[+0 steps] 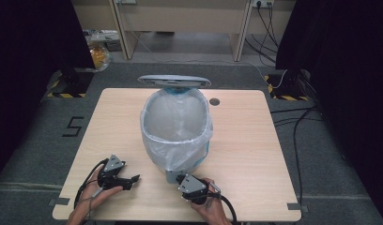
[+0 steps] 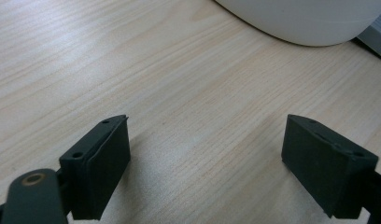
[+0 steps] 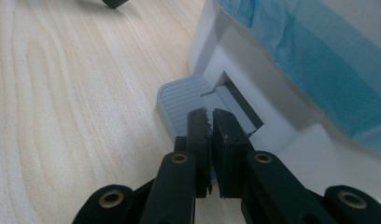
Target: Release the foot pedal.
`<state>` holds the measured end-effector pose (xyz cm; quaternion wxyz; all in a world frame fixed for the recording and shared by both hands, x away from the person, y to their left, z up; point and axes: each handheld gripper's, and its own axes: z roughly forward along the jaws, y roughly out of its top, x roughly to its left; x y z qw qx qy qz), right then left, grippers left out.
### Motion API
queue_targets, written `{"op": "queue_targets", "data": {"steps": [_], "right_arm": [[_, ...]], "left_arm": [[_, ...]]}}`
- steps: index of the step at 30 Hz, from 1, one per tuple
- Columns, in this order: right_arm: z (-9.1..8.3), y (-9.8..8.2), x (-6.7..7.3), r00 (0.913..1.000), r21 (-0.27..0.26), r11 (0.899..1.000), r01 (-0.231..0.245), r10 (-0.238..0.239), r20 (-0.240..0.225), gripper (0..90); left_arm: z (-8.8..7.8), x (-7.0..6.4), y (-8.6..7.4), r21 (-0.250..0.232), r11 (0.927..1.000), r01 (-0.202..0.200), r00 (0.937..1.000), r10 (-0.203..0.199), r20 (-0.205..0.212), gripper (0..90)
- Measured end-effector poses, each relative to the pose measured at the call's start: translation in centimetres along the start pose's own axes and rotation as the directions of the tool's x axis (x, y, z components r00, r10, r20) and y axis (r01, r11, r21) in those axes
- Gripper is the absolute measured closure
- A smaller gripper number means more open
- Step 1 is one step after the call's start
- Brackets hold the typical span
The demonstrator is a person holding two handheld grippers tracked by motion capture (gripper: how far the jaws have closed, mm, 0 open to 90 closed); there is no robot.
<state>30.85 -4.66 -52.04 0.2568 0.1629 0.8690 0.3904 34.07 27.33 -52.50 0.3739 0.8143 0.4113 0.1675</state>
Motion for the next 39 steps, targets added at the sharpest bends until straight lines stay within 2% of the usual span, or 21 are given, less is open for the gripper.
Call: {"op": "queue_targets", "data": {"steps": [7, 11, 18, 21, 23, 25, 26, 28, 29, 30, 35, 36, 39], "right_arm": [[0.0, 0.0, -0.2, 1.0000, -0.005, 1.000, -0.001, 0.001, 0.000, 82.7], [-0.1, 0.0, -0.3, 0.9999, -0.006, 1.000, -0.004, 0.004, 0.016, 75.4], [-0.4, 0.0, -0.6, 0.9989, -0.033, 0.999, -0.043, 0.044, 0.018, 67.6], [-0.7, 0.0, -0.7, 0.9980, -0.043, 0.997, -0.062, 0.063, 0.010, 67.3], [-1.1, 0.0, -0.8, 0.9975, -0.070, 0.995, -0.071, 0.071, -0.007, 64.8], [-1.3, 0.0, -0.7, 0.9966, -0.066, 0.995, -0.081, 0.080, -0.019, 64.1], [-1.3, -0.2, -0.7, 0.9982, -0.060, 0.997, -0.058, 0.057, -0.016, 63.3], [-1.5, -0.3, -0.7, 0.9973, -0.062, 0.996, -0.070, 0.068, -0.027, 62.6], [-1.6, -0.3, -0.8, 0.9982, -0.070, 0.996, -0.056, 0.055, -0.025, 62.0], [-1.8, -0.3, -0.7, 0.9969, -0.068, 0.995, -0.075, 0.073, -0.028, 61.6], [-2.9, -0.8, -1.0, 0.9964, -0.065, 0.994, -0.085, 0.084, -0.016, 59.9], [-3.5, -1.2, -1.4, 0.9944, -0.064, 0.992, -0.106, 0.106, -0.008, 58.9], [-4.5, -1.8, -2.0, 0.9910, -0.062, 0.989, -0.132, 0.133, 0.010, 57.0]], "left_arm": [[0.0, 0.0, 0.0, 0.001, 1.0000, 0.000, 1.0000, 0.000, -0.004, 14.7], [0.0, 0.0, 0.0, 0.001, 1.0000, 0.002, 1.0000, -0.002, -0.004, 14.7], [0.0, 0.0, 0.0, -0.001, 1.0000, 0.004, 1.0000, -0.004, -0.007, 14.7], [0.0, 0.0, 0.0, 0.000, 1.0000, 0.003, 1.0000, -0.003, -0.008, 14.7], [0.0, 0.0, 0.0, 0.001, 1.0000, 0.004, 1.0000, -0.004, -0.009, 14.7], [0.0, 0.0, 0.0, 0.000, 1.0000, 0.004, 0.9999, -0.004, -0.009, 14.6], [0.0, 0.0, 0.0, 0.001, 1.0000, 0.003, 0.9999, -0.003, -0.011, 14.6], [0.0, 0.0, 0.0, 0.001, 1.0000, 0.005, 0.9999, -0.004, -0.012, 14.7], [0.0, 0.0, 0.0, 0.000, 1.0000, 0.007, 0.9999, -0.007, -0.012, 14.6], [0.0, 0.0, 0.0, 0.000, 1.0000, 0.006, 0.9999, -0.006, -0.012, 14.6], [0.0, 0.0, 0.0, -0.001, 1.0000, 0.005, 0.9999, -0.005, -0.013, 14.7], [0.0, 0.0, 0.0, 0.001, 1.0000, 0.005, 0.9999, -0.005, -0.012, 14.6], [0.0, 0.0, 0.0, -0.001, 1.0000, 0.007, 0.9999, -0.007, -0.012, 14.7]]}}
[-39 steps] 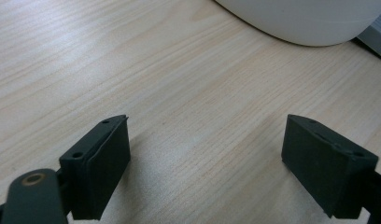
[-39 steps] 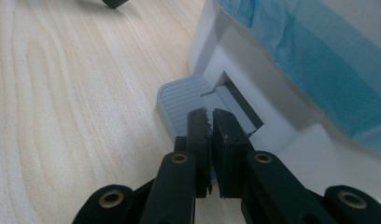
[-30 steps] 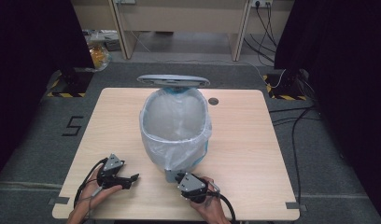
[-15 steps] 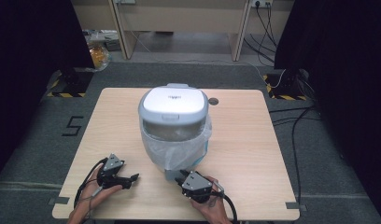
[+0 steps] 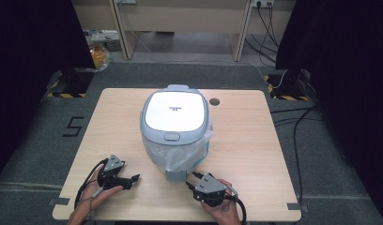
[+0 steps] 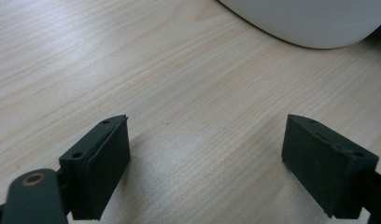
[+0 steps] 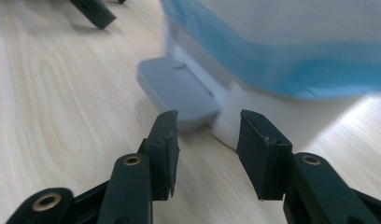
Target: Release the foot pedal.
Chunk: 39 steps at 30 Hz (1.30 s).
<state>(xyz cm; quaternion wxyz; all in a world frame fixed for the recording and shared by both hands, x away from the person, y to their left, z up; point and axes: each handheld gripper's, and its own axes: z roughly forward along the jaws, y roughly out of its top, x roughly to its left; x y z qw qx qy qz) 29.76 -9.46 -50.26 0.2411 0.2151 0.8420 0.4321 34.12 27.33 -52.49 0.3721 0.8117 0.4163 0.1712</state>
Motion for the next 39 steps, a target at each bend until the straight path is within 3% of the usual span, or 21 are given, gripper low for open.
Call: {"op": "queue_targets", "data": {"steps": [6, 8, 18, 30, 35, 39], "right_arm": [[-1.3, -1.6, -1.3, 0.9962, 0.018, 0.997, -0.076, 0.075, 0.044, 52.0], [-1.5, -1.7, -1.4, 0.9955, 0.024, 0.997, -0.080, 0.079, 0.052, 51.6], [-2.9, -3.2, -2.9, 0.9800, 0.053, 0.985, -0.165, 0.158, 0.121, 43.4], [-4.0, -4.9, -4.5, 0.9574, 0.116, 0.960, -0.256, 0.235, 0.168, 37.3], [-4.4, -5.2, -4.8, 0.9535, 0.129, 0.954, -0.269, 0.245, 0.176, 36.0], [-4.5, -5.7, -5.0, 0.9487, 0.161, 0.943, -0.291, 0.263, 0.176, 33.2]], "left_arm": [[0.0, 0.0, 0.0, 0.000, 1.0000, 0.000, 1.0000, 0.000, 0.000, 14.7], [0.0, 0.0, 0.0, 0.001, 1.0000, -0.002, 1.0000, 0.002, 0.000, 14.7], [0.0, 0.0, 0.0, 0.001, 1.0000, -0.001, 1.0000, 0.001, 0.000, 14.7], [0.0, 0.0, 0.0, 0.001, 1.0000, -0.001, 1.0000, 0.001, 0.000, 14.7], [0.0, 0.0, 0.0, 0.001, 1.0000, -0.001, 1.0000, 0.001, 0.000, 14.7], [0.0, 0.0, 0.0, 0.001, 1.0000, -0.002, 1.0000, 0.002, 0.000, 14.7]]}}
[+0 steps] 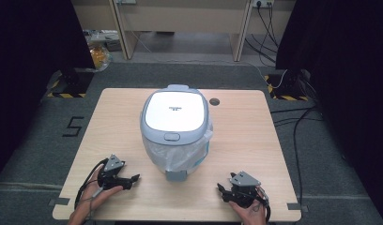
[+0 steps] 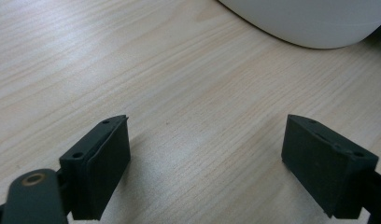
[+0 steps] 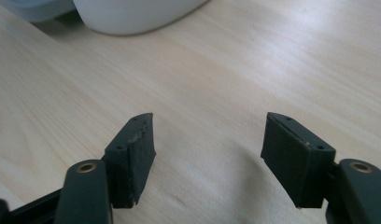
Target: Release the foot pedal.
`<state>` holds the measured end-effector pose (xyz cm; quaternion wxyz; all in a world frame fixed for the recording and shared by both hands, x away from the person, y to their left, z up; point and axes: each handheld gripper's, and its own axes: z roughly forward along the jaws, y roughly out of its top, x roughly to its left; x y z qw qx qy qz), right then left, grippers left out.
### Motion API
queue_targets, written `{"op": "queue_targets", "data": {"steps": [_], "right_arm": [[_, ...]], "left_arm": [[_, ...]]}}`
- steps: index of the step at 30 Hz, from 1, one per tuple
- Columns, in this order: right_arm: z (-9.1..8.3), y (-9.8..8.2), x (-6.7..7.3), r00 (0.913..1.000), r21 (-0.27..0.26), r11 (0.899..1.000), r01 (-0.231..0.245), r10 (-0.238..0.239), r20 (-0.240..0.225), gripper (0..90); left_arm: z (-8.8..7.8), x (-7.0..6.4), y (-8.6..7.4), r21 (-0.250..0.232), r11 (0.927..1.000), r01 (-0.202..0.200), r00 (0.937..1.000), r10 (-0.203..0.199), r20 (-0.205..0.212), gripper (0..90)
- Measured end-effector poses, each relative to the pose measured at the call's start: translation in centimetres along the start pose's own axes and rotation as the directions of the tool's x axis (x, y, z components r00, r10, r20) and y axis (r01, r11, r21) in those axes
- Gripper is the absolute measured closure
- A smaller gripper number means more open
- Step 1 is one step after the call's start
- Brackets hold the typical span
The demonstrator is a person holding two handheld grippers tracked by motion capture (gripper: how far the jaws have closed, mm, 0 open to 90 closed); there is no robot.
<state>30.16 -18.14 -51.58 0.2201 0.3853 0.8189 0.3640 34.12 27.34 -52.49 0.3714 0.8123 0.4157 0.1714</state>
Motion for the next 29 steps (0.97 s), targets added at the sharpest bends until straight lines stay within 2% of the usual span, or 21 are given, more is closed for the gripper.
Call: {"op": "queue_targets", "data": {"steps": [3, 8, 12, 19, 29], "right_arm": [[0.0, -0.1, -0.2, 1.0000, 0.023, 1.000, 0.006, -0.006, -0.003, 31.5], [-0.2, -0.3, -0.5, 0.9996, 0.037, 0.999, -0.016, 0.017, -0.021, 28.4], [-0.3, -0.6, -1.0, 0.9974, 0.053, 0.997, -0.058, 0.060, -0.039, 23.4], [-0.5, -0.7, -1.2, 0.9971, 0.062, 0.997, -0.040, 0.043, -0.062, 19.8], [-0.3, -0.7, -1.3, 0.9972, 0.067, 0.997, -0.041, 0.045, -0.060, 16.7]], "left_arm": [[0.0, 0.0, 0.0, -0.001, 1.0000, 0.001, 1.0000, -0.001, 0.000, 14.7], [0.0, 0.0, 0.0, 0.000, 1.0000, 0.000, 1.0000, 0.000, 0.000, 14.7], [0.0, 0.0, 0.0, 0.000, 1.0000, 0.001, 1.0000, -0.001, 0.000, 14.7], [0.0, 0.0, 0.0, 0.000, 1.0000, 0.000, 1.0000, 0.000, 0.000, 14.7], [0.0, 0.0, 0.0, 0.000, 1.0000, 0.002, 1.0000, -0.002, 0.000, 14.7]]}}
